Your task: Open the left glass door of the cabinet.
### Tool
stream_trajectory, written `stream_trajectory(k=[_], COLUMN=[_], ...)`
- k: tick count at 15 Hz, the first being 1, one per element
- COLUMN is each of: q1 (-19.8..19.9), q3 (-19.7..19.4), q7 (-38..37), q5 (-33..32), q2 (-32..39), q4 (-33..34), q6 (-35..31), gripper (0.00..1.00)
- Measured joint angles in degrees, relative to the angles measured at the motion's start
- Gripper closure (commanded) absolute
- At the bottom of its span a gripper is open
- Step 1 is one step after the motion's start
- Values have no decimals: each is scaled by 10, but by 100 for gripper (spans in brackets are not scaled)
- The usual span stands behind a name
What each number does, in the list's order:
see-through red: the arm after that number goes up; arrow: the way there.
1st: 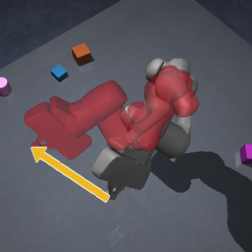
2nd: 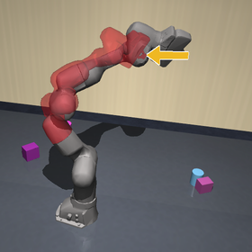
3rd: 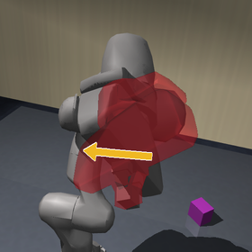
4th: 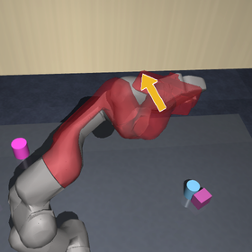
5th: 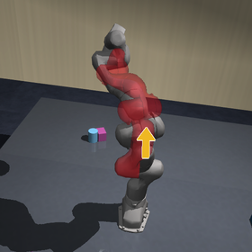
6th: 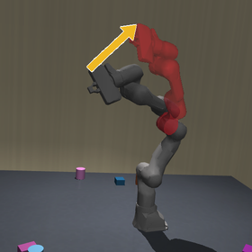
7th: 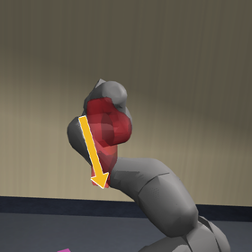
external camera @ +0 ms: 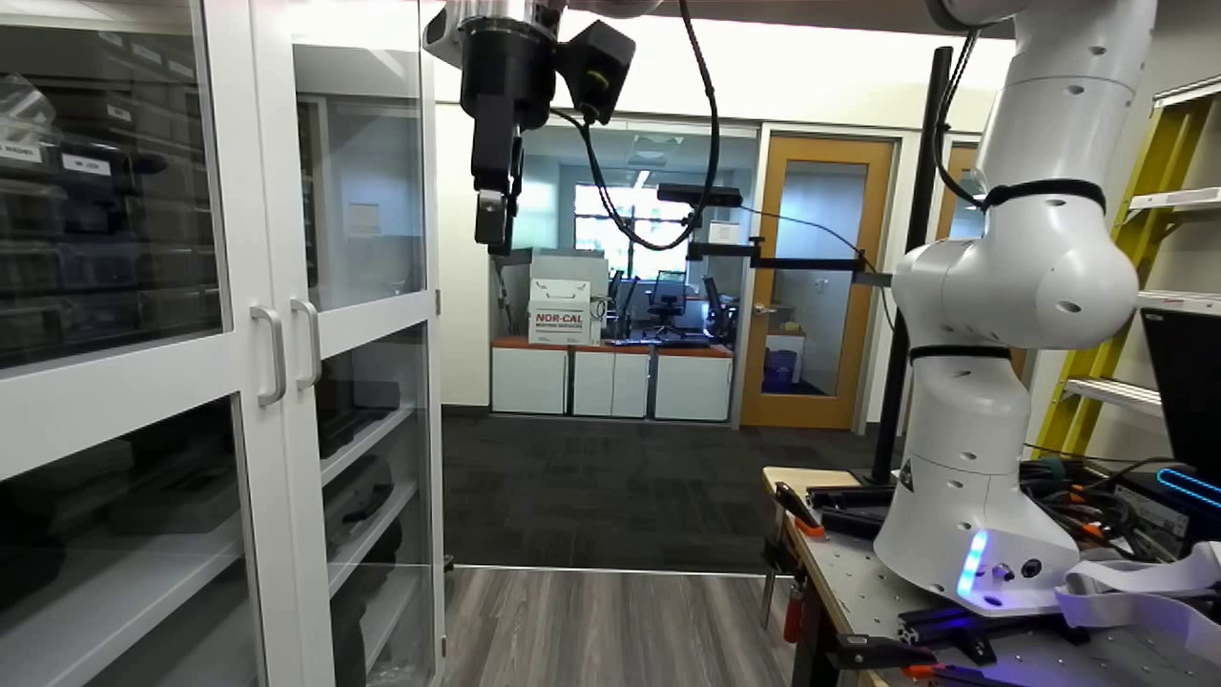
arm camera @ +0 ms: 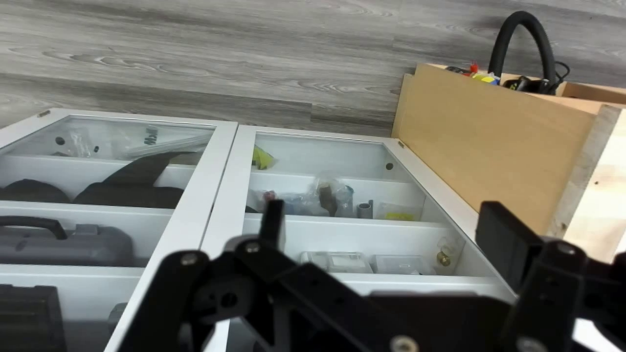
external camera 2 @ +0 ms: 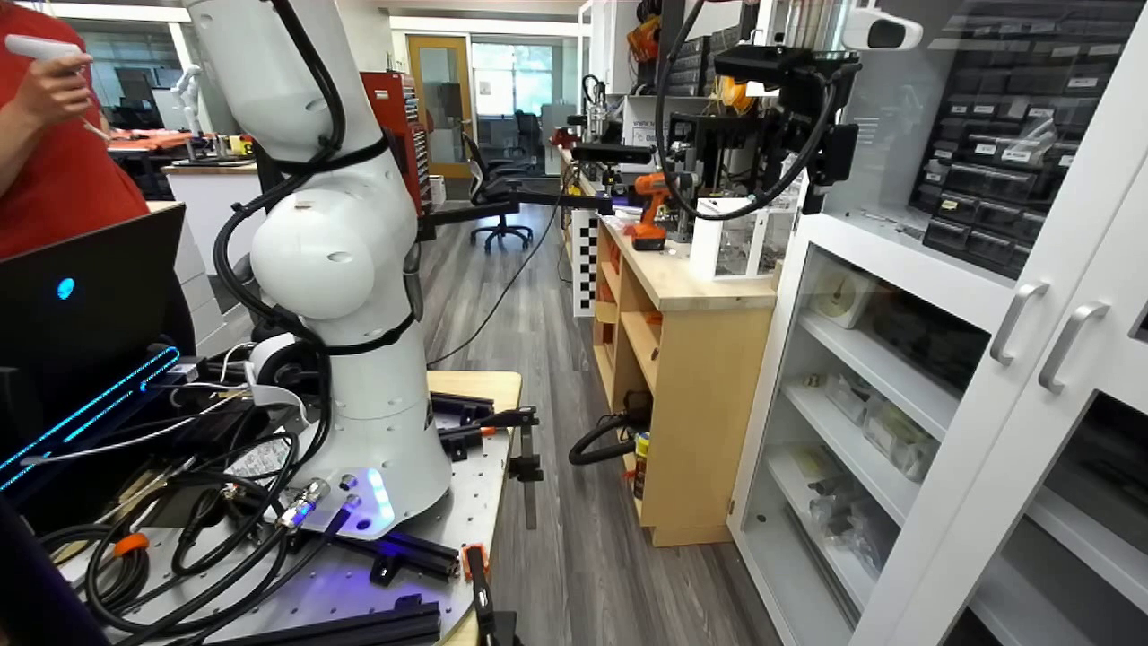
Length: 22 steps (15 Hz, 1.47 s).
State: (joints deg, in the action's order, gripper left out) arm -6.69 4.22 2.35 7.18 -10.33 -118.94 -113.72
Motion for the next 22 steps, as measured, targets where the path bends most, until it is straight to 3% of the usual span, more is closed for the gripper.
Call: stream_trajectory(k=[9, 22], q1=[0, 12], q3=[0, -12], q7=[1, 60], q5=[0, -31], q2=[20, 71], q4=[0, -2], q6=[-11, -184], gripper=[0, 0])
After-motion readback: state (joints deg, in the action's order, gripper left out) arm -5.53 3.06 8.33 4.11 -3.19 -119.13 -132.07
